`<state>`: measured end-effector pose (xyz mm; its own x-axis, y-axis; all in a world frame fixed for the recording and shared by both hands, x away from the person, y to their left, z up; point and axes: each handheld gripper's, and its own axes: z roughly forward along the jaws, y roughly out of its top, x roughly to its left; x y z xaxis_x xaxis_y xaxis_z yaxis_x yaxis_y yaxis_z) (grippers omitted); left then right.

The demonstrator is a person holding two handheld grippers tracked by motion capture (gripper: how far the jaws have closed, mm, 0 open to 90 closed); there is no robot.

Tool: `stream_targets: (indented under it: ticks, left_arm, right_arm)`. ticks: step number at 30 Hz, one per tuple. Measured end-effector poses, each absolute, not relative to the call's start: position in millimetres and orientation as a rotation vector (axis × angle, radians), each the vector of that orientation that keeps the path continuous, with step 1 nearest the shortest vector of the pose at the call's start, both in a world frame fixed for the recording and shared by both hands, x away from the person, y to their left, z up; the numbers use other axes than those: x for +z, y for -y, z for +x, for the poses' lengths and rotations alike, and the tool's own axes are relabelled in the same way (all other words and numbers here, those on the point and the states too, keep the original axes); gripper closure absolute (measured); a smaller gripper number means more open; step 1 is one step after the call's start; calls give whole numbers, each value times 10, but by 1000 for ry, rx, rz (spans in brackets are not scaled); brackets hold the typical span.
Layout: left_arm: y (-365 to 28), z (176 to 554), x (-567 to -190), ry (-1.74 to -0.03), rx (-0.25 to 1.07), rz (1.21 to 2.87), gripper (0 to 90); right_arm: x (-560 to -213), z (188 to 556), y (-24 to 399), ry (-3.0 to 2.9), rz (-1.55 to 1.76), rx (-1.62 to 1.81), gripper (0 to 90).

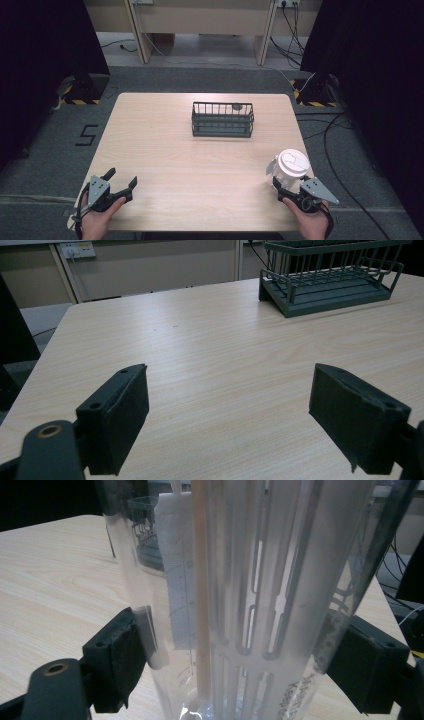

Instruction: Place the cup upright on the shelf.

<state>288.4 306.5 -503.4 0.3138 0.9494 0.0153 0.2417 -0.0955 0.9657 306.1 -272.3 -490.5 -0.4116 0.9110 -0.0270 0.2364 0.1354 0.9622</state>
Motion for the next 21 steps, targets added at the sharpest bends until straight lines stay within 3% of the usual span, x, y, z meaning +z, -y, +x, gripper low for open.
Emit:
stream_targets:
  ticks: [21]
  left_arm:
    - [-3072,2882,-5033,-1126,876,1562,159]
  right_arm:
    - [-4755,3256,2584,-1777,1065,1286,185]
